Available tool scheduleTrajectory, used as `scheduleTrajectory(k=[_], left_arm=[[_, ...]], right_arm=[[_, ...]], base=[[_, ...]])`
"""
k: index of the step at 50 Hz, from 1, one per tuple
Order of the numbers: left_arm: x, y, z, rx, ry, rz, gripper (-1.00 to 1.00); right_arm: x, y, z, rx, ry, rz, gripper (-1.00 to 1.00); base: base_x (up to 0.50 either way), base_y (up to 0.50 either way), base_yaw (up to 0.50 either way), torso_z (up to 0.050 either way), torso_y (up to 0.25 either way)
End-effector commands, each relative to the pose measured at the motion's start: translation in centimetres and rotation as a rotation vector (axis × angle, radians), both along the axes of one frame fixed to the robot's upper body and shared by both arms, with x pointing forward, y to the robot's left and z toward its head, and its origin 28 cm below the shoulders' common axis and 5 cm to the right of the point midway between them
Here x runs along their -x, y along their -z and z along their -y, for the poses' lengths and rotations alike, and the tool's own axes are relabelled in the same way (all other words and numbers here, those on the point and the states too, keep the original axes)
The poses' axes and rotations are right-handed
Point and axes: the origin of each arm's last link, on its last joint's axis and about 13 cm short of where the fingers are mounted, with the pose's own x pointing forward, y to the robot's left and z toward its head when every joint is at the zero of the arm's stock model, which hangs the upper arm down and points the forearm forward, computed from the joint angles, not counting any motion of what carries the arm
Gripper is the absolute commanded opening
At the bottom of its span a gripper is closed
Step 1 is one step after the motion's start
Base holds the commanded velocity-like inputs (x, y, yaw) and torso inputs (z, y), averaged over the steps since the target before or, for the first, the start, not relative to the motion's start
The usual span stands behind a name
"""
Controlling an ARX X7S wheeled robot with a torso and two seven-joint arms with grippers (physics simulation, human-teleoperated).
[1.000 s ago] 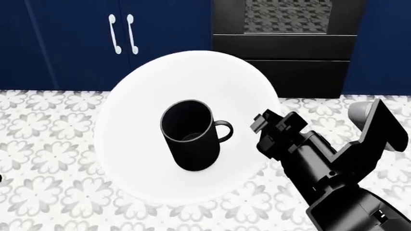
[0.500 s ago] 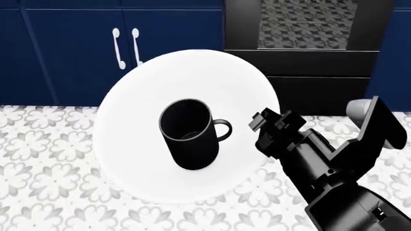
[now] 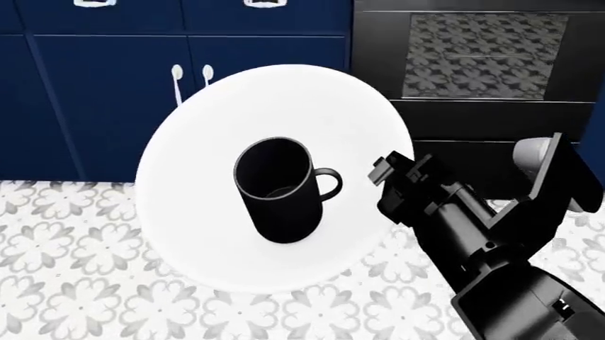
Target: Place the cup inside the bowl on the dining table and move the bowl to any counter.
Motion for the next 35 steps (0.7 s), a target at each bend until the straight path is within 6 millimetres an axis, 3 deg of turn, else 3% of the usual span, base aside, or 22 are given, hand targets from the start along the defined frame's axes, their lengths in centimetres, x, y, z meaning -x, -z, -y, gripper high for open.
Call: scheduleTrajectory(k=[1, 35], left_arm=[[0.17, 0.03, -0.19, 0.007, 0.020, 0.005, 1.00], [0.17, -0.12, 0.44, -0.006, 0.027, 0.012, 1.00]], right_arm=[[0.01, -0.83, 0.17, -0.013, 0.004, 0.036, -1.00], [0.30, -1.35, 0.65, -0.023, 0.018, 0.037, -1.00]], base=[[0.50, 0.18, 0.00, 0.000, 0.000], [0.50, 0.19, 0.00, 0.000, 0.001]])
